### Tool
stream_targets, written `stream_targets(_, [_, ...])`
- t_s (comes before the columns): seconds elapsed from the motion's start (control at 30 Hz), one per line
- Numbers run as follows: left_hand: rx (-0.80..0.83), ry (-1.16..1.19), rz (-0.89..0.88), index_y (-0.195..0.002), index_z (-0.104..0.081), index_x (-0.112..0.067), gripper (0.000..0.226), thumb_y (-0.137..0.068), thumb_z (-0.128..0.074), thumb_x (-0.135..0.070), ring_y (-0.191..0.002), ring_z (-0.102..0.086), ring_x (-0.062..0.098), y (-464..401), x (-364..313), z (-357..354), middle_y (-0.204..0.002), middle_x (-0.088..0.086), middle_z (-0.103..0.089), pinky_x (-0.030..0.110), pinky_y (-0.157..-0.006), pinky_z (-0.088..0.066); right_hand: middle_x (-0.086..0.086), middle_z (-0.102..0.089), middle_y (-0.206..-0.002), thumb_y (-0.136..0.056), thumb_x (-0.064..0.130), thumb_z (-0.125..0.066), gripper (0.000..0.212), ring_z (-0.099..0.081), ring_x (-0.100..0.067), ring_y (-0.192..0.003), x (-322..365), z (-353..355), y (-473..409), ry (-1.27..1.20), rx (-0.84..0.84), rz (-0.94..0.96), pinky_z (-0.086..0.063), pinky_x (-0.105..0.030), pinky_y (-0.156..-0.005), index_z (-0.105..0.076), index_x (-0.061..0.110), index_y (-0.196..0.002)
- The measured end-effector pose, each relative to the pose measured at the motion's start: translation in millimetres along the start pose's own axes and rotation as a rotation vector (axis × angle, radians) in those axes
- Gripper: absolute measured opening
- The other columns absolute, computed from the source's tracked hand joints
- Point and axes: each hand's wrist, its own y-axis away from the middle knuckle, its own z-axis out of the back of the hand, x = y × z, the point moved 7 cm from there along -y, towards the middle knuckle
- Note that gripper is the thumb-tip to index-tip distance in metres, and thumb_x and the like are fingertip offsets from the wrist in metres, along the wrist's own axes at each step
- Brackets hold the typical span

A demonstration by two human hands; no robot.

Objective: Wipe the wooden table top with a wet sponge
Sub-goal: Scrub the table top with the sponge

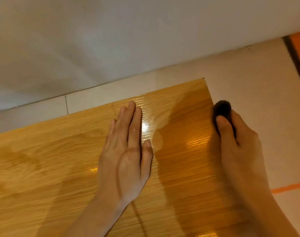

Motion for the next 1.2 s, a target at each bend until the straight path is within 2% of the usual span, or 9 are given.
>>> stream_targets(0.13, [-0.018,0.006,-0.005,-0.156,-0.033,-0.002,0.058,-0.104,-0.038,-0.028,-0.157,-0.018,0.022,-0.1,-0.4,2.0,-0.166,0.01,-0.027,0.035,-0.129,-0.01,0.003,-0.05,-0.14,-0.102,0.025,-0.048,0.044,-0.042,0.004,-0.117,44.4,-18.7,-46.1,0.112,-0.037,0.335,-0.029,0.006,-0.092,-0.04,0.021,-0.145])
stream_targets(0.3, [-0.019,0.02,0.007,-0.155,-0.036,-0.002,0.057,-0.104,-0.039,-0.03,-0.155,-0.022,0.023,0.7,-0.3,4.2,-0.165,0.01,-0.03,0.033,-0.128,-0.01,-0.003,-0.05,-0.138,-0.102,0.027,-0.046,0.036,-0.046,-0.011,-0.123,60.8,-24.4,-52.8,0.442,0.144,0.668,-0.034,-0.013,-0.099,-0.048,0.016,-0.136])
stream_targets(0.5, [-0.017,0.045,0.011,-0.155,-0.035,-0.001,0.058,-0.105,-0.04,-0.031,-0.155,-0.022,0.025,0.4,0.5,5.8,-0.164,0.013,-0.03,0.035,-0.128,-0.013,-0.007,-0.062,-0.113,-0.105,0.034,-0.035,0.034,-0.053,-0.025,-0.1,85.7,-47.9,-67.9,0.746,0.224,0.744,-0.034,-0.027,-0.078,-0.057,0.016,-0.123])
stream_targets(0.63, [0.007,0.055,0.015,-0.156,-0.033,-0.002,0.06,-0.105,-0.041,-0.032,-0.156,-0.02,0.024,0.6,1.7,3.8,-0.166,0.011,-0.027,0.034,-0.128,-0.012,-0.007,-0.063,-0.111,-0.105,0.035,-0.03,0.035,-0.055,-0.026,-0.098,107.0,-99.1,-45.0,0.868,0.26,0.842,-0.038,-0.034,-0.078,-0.056,0.015,-0.119])
stream_targets(0.8, [0.016,0.088,0.025,-0.156,-0.033,-0.003,0.06,-0.105,-0.042,-0.033,-0.156,-0.018,0.022,-0.2,2.4,4.3,-0.166,0.01,-0.026,0.032,-0.128,-0.01,-0.005,-0.063,-0.108,-0.105,0.04,-0.029,0.039,-0.056,-0.024,-0.097,110.6,-103.9,-36.4,0.84,0.283,0.853,-0.041,-0.035,-0.082,-0.057,0.017,-0.118])
stream_targets(0.9, [-0.01,0.124,0.009,-0.155,-0.035,-0.002,0.059,-0.105,-0.045,-0.03,-0.156,-0.021,0.023,1.3,1.5,5.9,-0.165,0.011,-0.028,0.036,-0.128,-0.014,-0.008,-0.064,-0.097,-0.105,0.038,-0.029,0.04,-0.052,-0.023,-0.088,96.9,-60.0,-60.6,0.816,0.244,0.755,-0.038,-0.037,-0.098,-0.06,0.013,-0.106])
stream_targets(1.03, [-0.028,0.124,0.004,-0.155,-0.036,-0.003,0.06,-0.103,-0.046,-0.031,-0.155,-0.023,0.023,2.3,3.9,5.4,-0.164,0.01,-0.03,0.036,-0.128,-0.015,-0.011,-0.062,-0.092,-0.105,0.035,-0.028,0.043,-0.049,-0.024,-0.08,91.4,-59.0,-66.6,0.838,0.125,0.664,-0.037,-0.035,-0.075,-0.063,0.011,-0.099])
stream_targets(1.13, [-0.044,0.138,0.0,-0.153,-0.039,-0.002,0.057,-0.103,-0.045,-0.029,-0.153,-0.026,0.025,1.3,4.3,3.2,-0.162,0.013,-0.033,0.041,-0.127,-0.021,-0.017,-0.066,-0.096,-0.1,0.02,-0.043,0.027,-0.059,-0.036,-0.088,108.4,-104.4,-34.3,0.771,0.09,0.823,-0.045,-0.043,-0.08,-0.067,0.007,-0.101])
stream_targets(1.2, [-0.049,0.293,0.009,-0.148,-0.045,0.0,0.049,-0.104,-0.046,-0.022,-0.149,-0.034,0.028,1.1,8.1,5.8,-0.159,0.016,-0.038,0.049,-0.12,-0.033,-0.009,-0.067,-0.107,-0.099,0.023,-0.042,0.031,-0.058,-0.03,-0.1,112.7,-129.7,-16.1,0.658,0.132,0.835,-0.041,-0.041,-0.089,-0.067,0.013,-0.113])
